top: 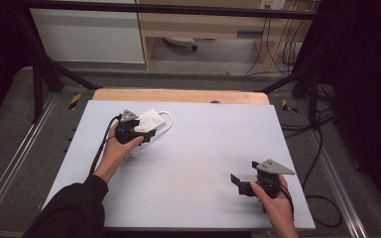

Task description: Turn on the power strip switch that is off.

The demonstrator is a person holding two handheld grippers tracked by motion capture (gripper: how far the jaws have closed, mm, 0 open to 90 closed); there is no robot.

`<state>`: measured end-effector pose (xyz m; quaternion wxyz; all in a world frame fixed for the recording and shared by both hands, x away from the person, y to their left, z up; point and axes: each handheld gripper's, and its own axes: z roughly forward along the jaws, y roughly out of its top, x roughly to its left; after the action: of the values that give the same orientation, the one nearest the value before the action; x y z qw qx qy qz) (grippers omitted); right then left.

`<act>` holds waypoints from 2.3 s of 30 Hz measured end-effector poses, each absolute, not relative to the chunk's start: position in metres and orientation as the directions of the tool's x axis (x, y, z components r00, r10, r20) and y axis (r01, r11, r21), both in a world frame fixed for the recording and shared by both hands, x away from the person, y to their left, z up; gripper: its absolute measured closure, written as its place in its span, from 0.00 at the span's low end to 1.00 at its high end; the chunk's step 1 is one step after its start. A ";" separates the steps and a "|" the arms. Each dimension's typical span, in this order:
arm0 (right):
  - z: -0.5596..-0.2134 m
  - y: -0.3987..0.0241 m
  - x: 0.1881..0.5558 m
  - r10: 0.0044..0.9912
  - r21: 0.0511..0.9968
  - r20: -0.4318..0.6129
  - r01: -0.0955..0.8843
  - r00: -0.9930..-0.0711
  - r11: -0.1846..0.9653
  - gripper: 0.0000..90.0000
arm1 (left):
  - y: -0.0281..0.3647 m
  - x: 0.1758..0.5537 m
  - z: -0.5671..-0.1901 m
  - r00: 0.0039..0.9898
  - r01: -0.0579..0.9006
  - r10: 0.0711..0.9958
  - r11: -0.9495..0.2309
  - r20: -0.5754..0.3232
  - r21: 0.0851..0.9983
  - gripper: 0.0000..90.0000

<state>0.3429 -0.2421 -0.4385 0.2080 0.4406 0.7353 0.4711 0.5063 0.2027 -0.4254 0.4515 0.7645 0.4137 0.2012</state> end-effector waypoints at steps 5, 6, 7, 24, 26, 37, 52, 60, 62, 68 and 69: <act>-0.438 -0.242 0.343 0.844 0.876 0.109 0.451 -0.525 0.168 0.03 | 0.203 0.504 -0.423 0.577 0.431 0.812 -0.214 -0.085 0.877 0.10; -0.438 -0.242 0.343 0.844 0.876 0.109 0.451 -0.525 0.168 0.03 | 0.203 0.503 -0.422 0.581 0.428 0.810 -0.213 -0.087 0.878 0.10; -0.438 -0.242 0.343 0.844 0.876 0.109 0.452 -0.525 0.168 0.03 | 0.203 0.503 -0.421 0.580 0.430 0.810 -0.210 -0.090 0.878 0.10; -0.438 -0.242 0.343 0.843 0.879 0.105 0.446 -0.527 0.169 0.03 | 0.200 0.489 -0.403 0.601 0.395 0.790 -0.159 -0.124 0.905 0.07; -0.438 -0.242 0.343 0.844 0.879 0.111 0.448 -0.525 0.162 0.03 | 0.201 0.487 -0.401 0.598 0.395 0.793 -0.164 -0.118 0.904 0.07; -0.439 -0.241 0.344 0.842 0.876 0.115 0.453 -0.527 0.164 0.03 | 0.211 0.475 -0.392 0.581 0.412 0.803 -0.148 -0.134 0.899 0.08; -0.439 -0.240 0.345 0.839 0.874 0.112 0.454 -0.532 0.172 0.03 | 0.228 0.451 -0.376 0.563 0.400 0.816 -0.133 -0.129 0.907 0.10; -0.439 -0.240 0.344 0.841 0.874 0.111 0.455 -0.530 0.172 0.03 | 0.242 0.437 -0.376 0.542 0.397 0.831 -0.121 -0.126 0.910 0.10; -0.439 -0.240 0.344 0.840 0.873 0.107 0.454 -0.531 0.176 0.02 | 0.247 0.433 -0.378 0.538 0.396 0.833 -0.118 -0.126 0.911 0.10; -0.439 -0.240 0.344 0.840 0.872 0.107 0.457 -0.533 0.178 0.02 | 0.260 0.419 -0.380 0.527 0.392 0.839 -0.098 -0.136 0.915 0.10; -0.439 -0.240 0.344 0.840 0.871 0.107 0.457 -0.532 0.178 0.03 | 0.262 0.417 -0.380 0.525 0.392 0.840 -0.096 -0.137 0.915 0.10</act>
<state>0.3441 -0.2399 -0.4392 0.2046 0.4383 0.7397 0.4678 0.4170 0.2618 -0.3801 0.5125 0.7071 0.4354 0.2186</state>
